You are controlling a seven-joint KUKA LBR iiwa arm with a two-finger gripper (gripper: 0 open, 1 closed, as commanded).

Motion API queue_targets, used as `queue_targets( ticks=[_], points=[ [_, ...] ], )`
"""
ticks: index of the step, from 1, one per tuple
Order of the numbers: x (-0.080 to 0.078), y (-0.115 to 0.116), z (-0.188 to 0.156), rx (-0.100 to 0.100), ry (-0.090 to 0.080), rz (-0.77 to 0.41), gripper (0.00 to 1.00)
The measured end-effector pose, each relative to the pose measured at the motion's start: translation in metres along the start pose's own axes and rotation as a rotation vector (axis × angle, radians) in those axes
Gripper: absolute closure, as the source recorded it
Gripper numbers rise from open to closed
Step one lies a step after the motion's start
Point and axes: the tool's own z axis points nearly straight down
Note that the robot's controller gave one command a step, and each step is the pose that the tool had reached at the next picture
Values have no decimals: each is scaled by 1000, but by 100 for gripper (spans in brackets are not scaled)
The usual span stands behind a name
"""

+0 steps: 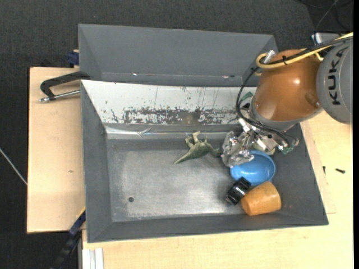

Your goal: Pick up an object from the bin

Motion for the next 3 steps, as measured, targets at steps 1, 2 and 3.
queue_targets(
  ticks=[1,2,3],
  points=[
    [-4,8,1,-14,-5,-2,0],
    [32,-2,34,-9,-8,43,0],
    [36,-11,41,-14,-3,456,0]
  ],
)
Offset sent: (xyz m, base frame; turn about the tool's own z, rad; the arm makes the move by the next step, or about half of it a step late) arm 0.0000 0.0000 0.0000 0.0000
